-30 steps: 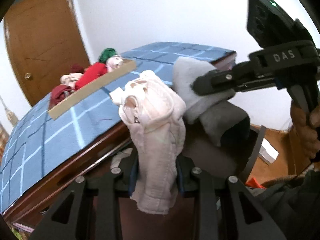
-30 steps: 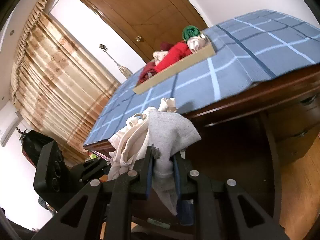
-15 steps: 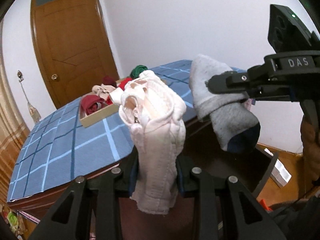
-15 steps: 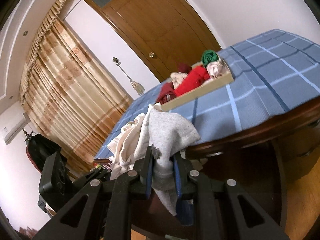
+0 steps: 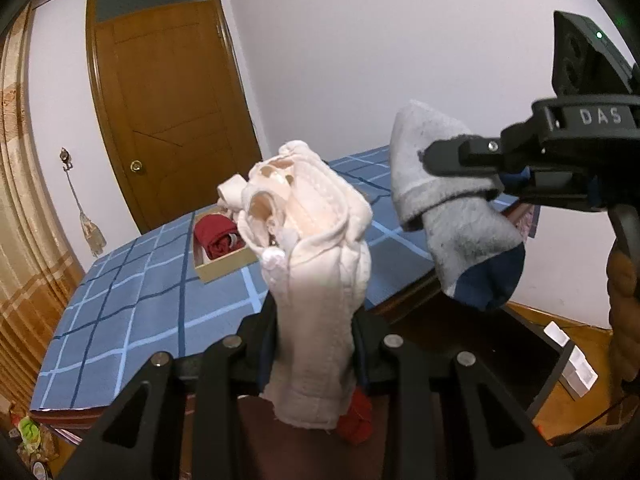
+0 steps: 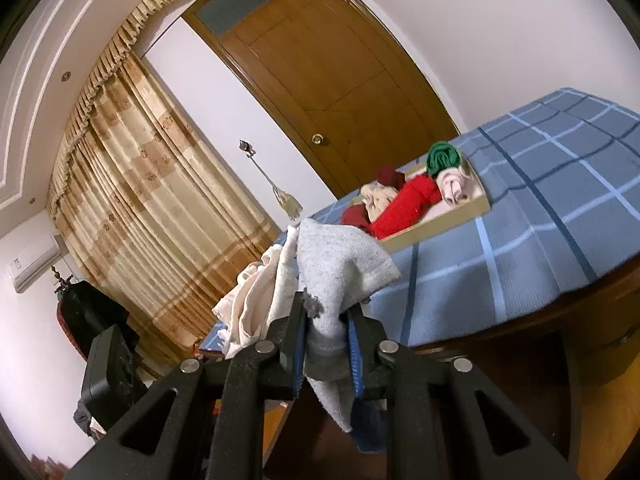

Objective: Take underwear out of drawer
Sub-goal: 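Carry the white underwear and grey sock over the white tray with both tools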

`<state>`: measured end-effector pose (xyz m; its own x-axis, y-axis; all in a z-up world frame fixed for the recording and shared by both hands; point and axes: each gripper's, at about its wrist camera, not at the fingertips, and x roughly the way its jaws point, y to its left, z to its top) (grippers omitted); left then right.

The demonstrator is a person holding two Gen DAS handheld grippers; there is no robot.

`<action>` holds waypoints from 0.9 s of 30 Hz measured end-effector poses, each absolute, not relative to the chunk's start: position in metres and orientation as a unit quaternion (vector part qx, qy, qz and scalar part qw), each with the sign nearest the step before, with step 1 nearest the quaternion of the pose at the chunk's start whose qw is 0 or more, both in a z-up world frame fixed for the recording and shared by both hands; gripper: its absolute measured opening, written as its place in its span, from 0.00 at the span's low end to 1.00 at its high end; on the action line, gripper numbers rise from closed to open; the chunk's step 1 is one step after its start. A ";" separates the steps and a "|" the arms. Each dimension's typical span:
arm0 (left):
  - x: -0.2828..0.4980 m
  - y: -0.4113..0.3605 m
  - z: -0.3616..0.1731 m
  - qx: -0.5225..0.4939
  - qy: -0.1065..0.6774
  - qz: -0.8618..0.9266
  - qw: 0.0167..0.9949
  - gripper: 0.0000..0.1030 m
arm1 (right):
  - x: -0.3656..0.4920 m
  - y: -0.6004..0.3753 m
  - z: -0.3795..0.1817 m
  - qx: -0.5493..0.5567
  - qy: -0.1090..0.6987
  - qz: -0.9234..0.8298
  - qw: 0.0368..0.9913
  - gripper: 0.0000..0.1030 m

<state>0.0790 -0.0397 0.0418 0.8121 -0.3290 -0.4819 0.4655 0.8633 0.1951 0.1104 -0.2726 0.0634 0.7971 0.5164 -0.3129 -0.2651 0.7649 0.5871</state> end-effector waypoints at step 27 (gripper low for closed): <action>0.124 -0.052 0.070 0.159 0.207 -0.178 0.949 0.29 | 0.164 -0.277 0.101 0.253 0.195 0.202 0.926 0.19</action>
<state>0.1241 -0.0515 0.0698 0.8507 -0.2725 -0.4495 0.4039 0.8862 0.2270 0.1640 -0.2767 0.1010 0.8427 0.4722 -0.2586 -0.2755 0.7909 0.5464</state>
